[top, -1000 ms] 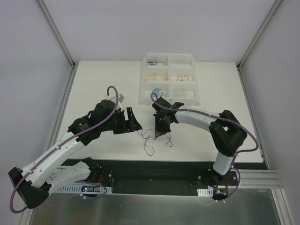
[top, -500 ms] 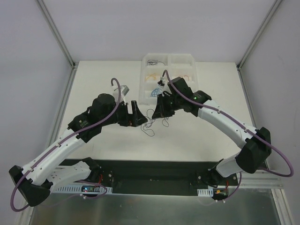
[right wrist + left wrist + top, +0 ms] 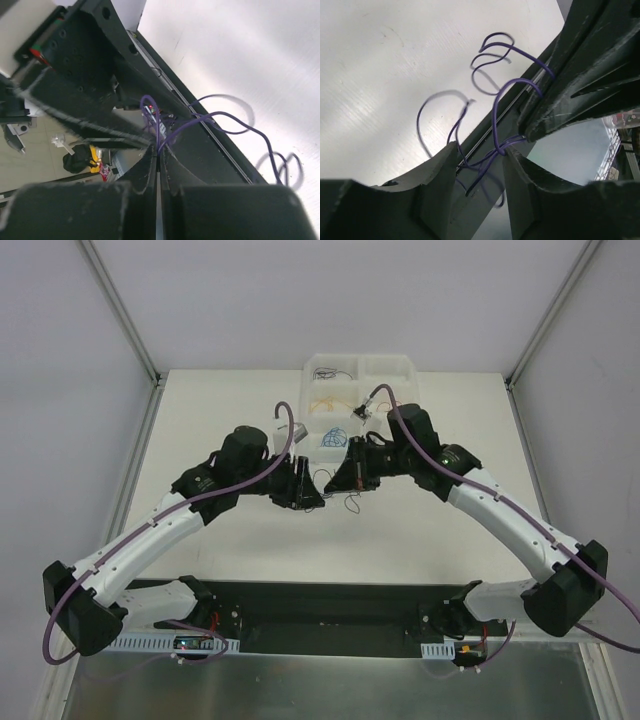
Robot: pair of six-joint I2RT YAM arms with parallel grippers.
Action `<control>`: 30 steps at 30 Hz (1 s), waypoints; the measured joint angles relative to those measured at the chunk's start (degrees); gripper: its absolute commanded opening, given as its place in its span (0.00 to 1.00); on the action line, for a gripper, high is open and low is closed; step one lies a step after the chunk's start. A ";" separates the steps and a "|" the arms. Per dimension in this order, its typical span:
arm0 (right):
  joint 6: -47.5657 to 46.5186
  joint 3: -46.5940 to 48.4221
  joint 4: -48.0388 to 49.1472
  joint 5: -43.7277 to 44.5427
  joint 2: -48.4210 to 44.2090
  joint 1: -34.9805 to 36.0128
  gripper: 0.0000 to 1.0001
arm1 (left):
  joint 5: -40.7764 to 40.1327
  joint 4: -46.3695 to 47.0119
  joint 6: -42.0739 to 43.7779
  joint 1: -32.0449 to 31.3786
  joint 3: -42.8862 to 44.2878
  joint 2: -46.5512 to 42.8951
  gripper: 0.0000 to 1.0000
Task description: Untangle the cables
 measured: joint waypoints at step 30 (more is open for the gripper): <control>-10.51 9.16 -35.15 29.40 -23.76 -13.16 0.88 | -3.72 28.52 -7.34 17.25 24.22 32.06 0.00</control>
